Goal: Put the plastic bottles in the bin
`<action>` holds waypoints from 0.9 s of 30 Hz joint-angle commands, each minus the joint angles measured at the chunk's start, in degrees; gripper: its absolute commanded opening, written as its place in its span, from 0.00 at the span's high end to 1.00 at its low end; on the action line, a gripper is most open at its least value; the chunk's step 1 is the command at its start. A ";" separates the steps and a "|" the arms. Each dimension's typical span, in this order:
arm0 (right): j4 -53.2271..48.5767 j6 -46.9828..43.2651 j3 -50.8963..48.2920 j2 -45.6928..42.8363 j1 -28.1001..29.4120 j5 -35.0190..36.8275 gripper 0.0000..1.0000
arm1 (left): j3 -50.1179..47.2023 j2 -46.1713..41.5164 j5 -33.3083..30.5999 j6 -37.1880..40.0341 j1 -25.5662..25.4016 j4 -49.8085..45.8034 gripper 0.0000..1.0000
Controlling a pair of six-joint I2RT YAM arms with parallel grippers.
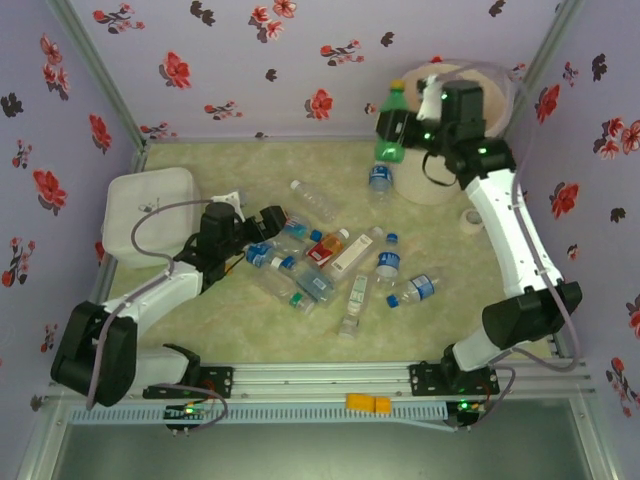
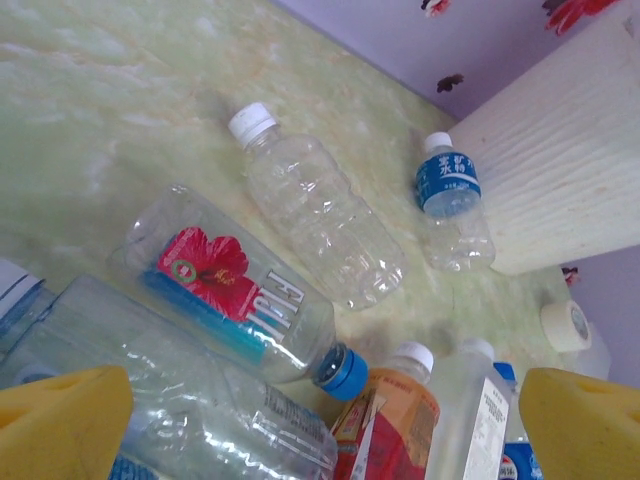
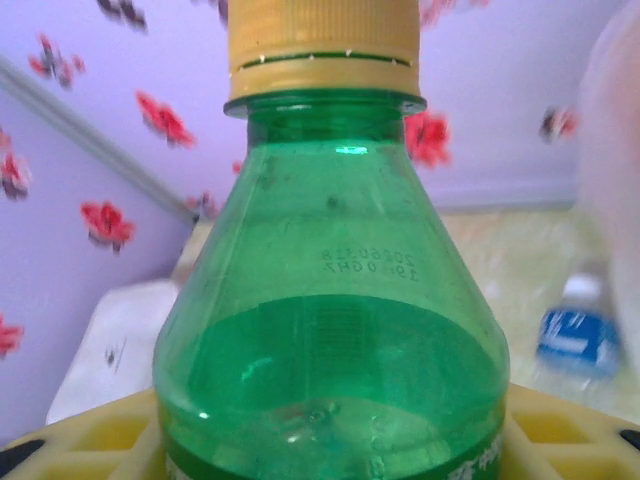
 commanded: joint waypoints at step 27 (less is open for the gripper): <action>-9.45 -1.18 33.60 29.93 -13.63 18.07 0.05 | -4.47 -13.89 -4.40 3.50 0.28 -8.44 0.00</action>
